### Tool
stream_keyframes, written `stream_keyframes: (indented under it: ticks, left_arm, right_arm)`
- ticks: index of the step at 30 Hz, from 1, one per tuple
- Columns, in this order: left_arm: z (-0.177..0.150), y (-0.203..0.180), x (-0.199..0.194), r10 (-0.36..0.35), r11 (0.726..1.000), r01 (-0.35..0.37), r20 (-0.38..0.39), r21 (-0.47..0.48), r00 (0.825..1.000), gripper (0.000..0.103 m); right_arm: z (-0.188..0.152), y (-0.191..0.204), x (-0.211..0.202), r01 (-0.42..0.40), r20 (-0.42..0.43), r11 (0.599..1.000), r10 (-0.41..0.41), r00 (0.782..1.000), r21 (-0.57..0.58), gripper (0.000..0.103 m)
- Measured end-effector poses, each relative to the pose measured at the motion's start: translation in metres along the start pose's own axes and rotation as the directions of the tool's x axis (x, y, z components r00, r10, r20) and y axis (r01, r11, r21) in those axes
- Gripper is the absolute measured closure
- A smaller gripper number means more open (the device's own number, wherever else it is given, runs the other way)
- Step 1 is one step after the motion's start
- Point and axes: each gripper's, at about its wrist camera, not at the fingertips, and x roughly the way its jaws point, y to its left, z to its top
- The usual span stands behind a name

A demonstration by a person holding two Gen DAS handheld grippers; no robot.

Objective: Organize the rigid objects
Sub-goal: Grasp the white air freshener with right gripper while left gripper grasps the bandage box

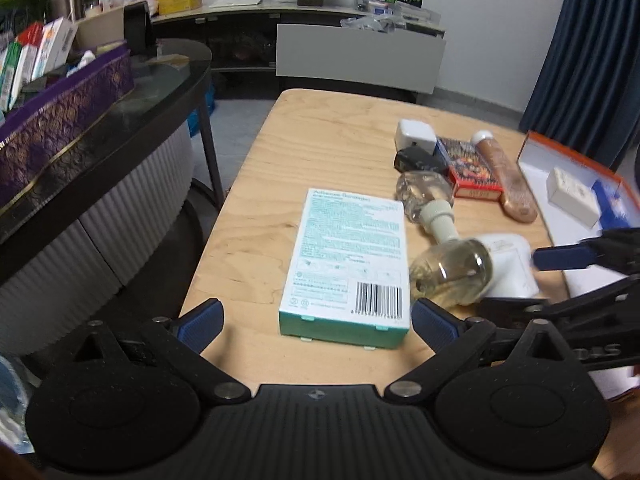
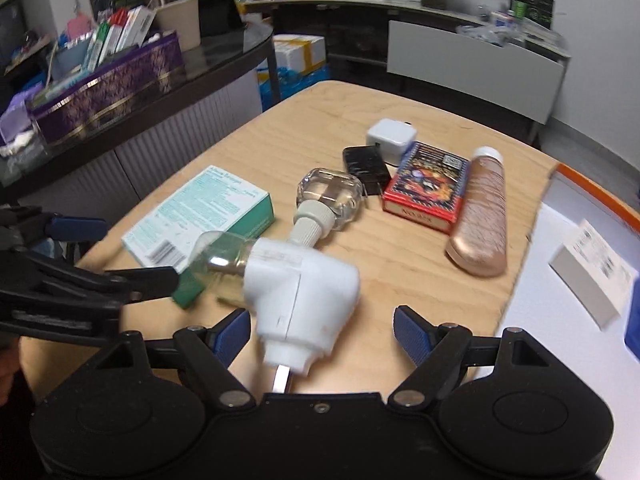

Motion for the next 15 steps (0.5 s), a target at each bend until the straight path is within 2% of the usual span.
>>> stream_keyframes:
  ticks: [5,7,9,11,15]
  left_arm:
    - [0.008,-0.002,0.007,-0.022,0.999,0.021,0.009,0.041,1.0,0.0]
    - [0.012,-0.003,0.012,-0.028,0.999,0.027,0.012,0.045,1.0,0.0]
    - [0.015,-0.005,0.019,-0.029,0.998,0.029,0.005,0.052,1.0,0.0]
    - [0.016,-0.009,0.026,-0.033,0.997,0.033,-0.005,0.071,0.999,0.0]
    - [0.017,-0.019,0.038,-0.023,0.992,0.024,-0.004,0.124,1.0,0.0]
  right_arm:
    - [0.009,0.003,0.022,-0.018,-0.034,1.0,0.017,0.999,-0.018,0.01]
    - [0.01,-0.002,0.023,-0.016,-0.038,1.0,0.016,0.999,0.02,0.013]
    - [0.011,-0.008,0.02,-0.004,-0.032,0.998,0.006,0.999,0.057,0.024]
    - [0.007,-0.014,0.017,0.04,-0.033,0.996,-0.038,0.999,0.084,0.024]
    - [-0.003,-0.029,0.009,0.065,-0.026,0.983,-0.061,0.998,0.17,0.024]
